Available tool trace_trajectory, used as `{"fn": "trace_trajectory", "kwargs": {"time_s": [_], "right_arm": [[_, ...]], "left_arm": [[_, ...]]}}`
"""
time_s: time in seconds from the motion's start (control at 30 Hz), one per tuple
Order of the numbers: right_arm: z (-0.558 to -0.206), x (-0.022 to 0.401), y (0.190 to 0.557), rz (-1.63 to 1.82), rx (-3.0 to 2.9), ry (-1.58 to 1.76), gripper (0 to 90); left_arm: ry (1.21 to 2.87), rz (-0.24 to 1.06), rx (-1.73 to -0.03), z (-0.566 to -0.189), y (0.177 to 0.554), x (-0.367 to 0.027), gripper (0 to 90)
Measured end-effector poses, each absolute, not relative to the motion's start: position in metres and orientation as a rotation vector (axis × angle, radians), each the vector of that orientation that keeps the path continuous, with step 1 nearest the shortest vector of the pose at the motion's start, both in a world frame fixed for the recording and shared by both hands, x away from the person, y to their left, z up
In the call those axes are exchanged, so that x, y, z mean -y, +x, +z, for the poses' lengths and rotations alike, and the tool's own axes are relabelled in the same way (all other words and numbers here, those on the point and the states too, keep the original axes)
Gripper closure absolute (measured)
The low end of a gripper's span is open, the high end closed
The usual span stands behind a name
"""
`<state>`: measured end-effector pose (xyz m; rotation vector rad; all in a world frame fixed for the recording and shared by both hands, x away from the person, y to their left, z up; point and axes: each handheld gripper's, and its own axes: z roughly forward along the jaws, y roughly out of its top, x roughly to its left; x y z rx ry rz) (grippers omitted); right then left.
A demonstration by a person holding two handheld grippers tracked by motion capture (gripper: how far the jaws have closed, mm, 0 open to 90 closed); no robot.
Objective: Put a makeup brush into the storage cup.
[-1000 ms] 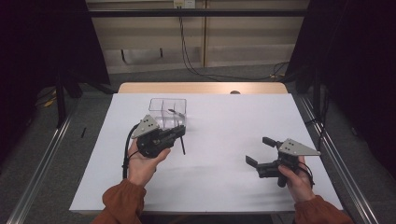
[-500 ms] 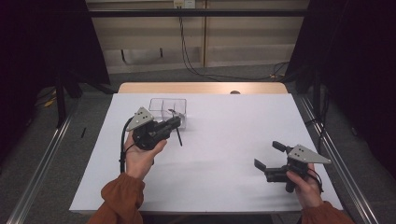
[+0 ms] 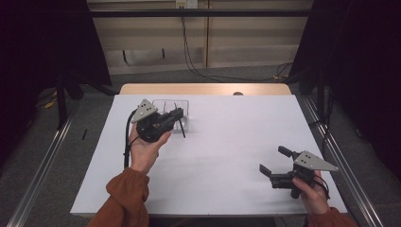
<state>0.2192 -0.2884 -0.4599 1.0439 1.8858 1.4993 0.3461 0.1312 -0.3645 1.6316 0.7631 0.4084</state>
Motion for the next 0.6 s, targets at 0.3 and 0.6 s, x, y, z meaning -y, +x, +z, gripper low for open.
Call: {"fn": "trace_trajectory", "kwargs": {"time_s": [0.3,0.6], "right_arm": [[-0.461,0.287,0.22,1.494,-1.893,1.033,0.0],[-0.461,0.288,0.22,1.496,-1.89,1.031,0.2]], "left_arm": [[1.622,0.485,-0.768,-0.364,0.372,-0.122,85.3],[1.605,0.53,-0.798,-0.365,0.393,-0.118,85.3]]}}
